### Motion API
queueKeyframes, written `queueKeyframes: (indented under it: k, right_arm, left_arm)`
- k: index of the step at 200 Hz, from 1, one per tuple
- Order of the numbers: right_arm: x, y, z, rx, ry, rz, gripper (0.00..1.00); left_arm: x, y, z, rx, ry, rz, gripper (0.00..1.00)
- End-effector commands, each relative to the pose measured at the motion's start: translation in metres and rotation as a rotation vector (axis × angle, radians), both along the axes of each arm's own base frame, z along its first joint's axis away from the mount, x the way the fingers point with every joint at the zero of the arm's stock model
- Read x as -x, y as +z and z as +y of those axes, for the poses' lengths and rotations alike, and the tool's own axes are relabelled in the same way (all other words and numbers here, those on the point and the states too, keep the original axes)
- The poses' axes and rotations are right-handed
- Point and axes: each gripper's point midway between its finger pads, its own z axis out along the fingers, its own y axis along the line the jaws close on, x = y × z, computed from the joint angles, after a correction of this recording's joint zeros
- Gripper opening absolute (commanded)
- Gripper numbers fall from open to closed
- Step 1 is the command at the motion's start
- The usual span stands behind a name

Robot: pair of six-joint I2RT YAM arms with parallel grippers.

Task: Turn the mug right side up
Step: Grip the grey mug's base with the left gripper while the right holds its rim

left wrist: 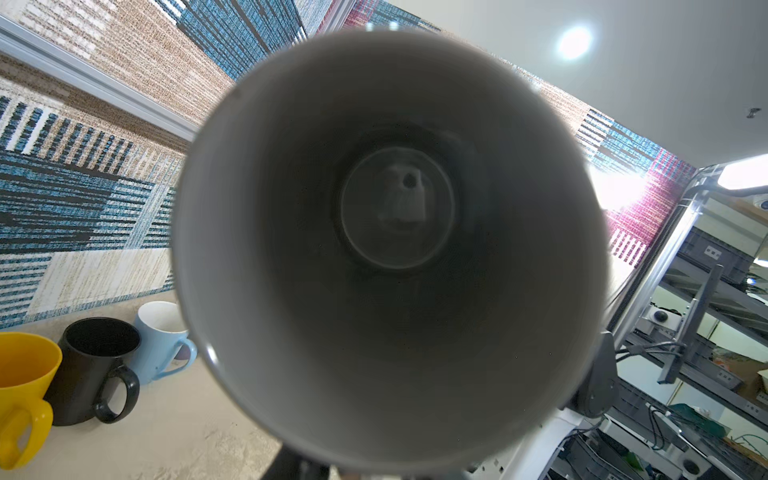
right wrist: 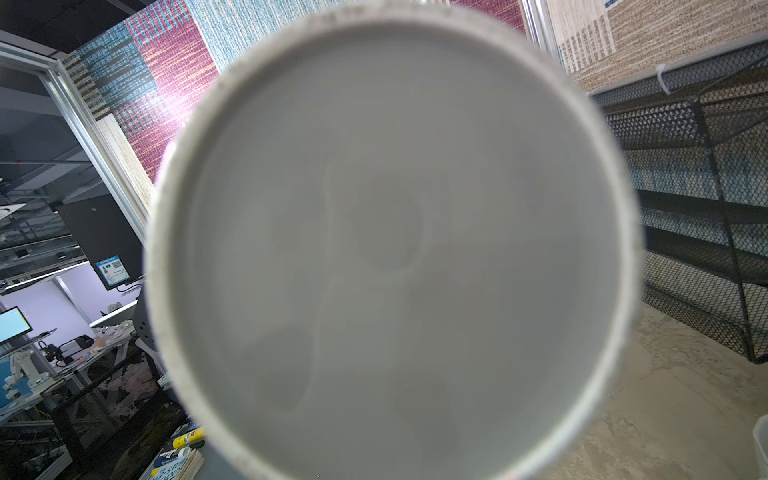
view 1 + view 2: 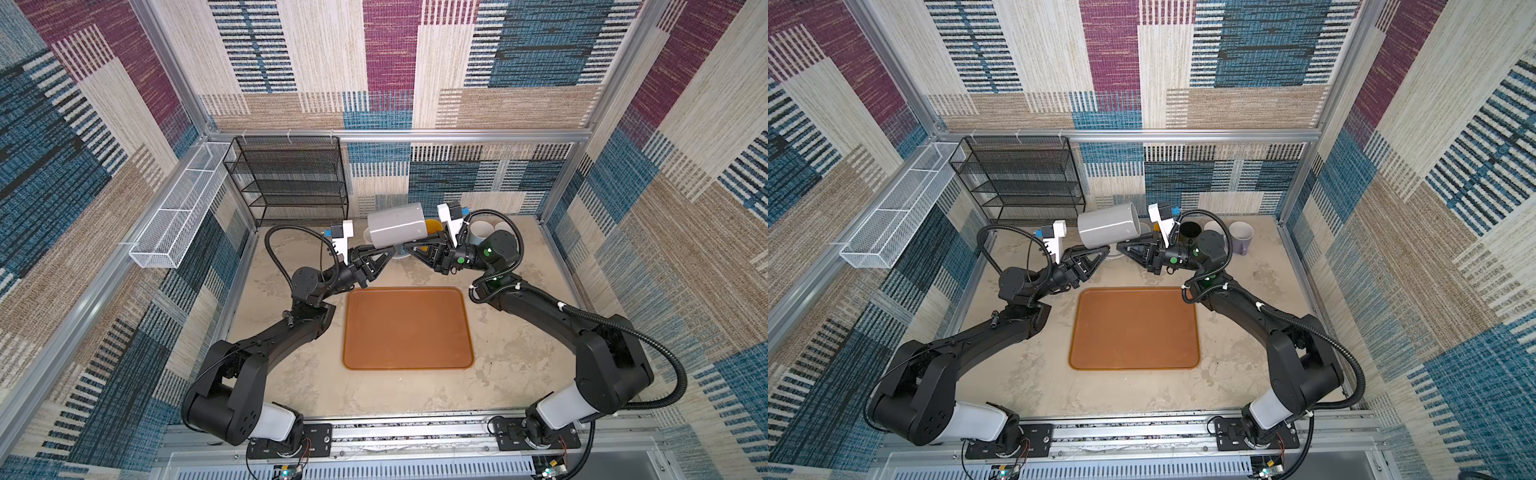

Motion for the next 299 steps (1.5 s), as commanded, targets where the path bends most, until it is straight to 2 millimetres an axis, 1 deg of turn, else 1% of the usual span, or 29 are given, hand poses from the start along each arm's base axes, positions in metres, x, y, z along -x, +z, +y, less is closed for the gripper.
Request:
queueKeyframes:
  k: [1,32,84,114,165,205,234,246,263,273,299]
  right_arm:
    - [0.007,0.011,-0.002,-0.042,0.013,-0.048,0.00]
    - [0.010,0.007,-0.001,-0.049,0.021,-0.030,0.00]
    - [0.015,0.000,0.006,-0.052,0.044,-0.008,0.00]
    - [0.014,-0.002,0.009,-0.047,0.054,0.001,0.00]
    - [0.016,-0.005,0.010,-0.040,0.062,0.013,0.00]
    - [0.014,-0.009,0.010,-0.030,0.050,0.034,0.00]
    - [0.013,-0.011,0.010,-0.022,0.041,0.043,0.05]
    - [0.011,-0.012,0.010,-0.018,0.030,0.046,0.10]
    - [0.011,-0.011,0.009,-0.015,0.021,0.043,0.14]
    - [0.011,-0.011,0.009,-0.014,0.019,0.041,0.19]
    - [0.010,-0.013,0.009,-0.006,0.005,0.044,0.25]
  left_arm:
    - [0.013,0.024,0.008,0.060,0.013,-0.099,0.25]
    - [0.017,0.027,0.009,0.061,0.014,-0.114,0.25]
    - [0.025,0.031,0.008,0.057,0.000,-0.138,0.24]
    - [0.026,0.033,0.008,0.057,-0.002,-0.145,0.19]
    - [0.028,0.033,0.010,0.061,0.009,-0.151,0.05]
    - [0.029,0.032,0.009,0.054,0.001,-0.153,0.01]
    - [0.026,0.031,0.007,0.054,-0.013,-0.131,0.00]
    - [0.024,0.029,0.004,0.045,-0.034,-0.124,0.00]
    - [0.022,0.027,0.001,0.040,-0.048,-0.114,0.00]
    - [0.022,0.027,0.001,0.039,-0.046,-0.116,0.00]
    - [0.025,0.028,0.003,0.038,-0.039,-0.129,0.00]
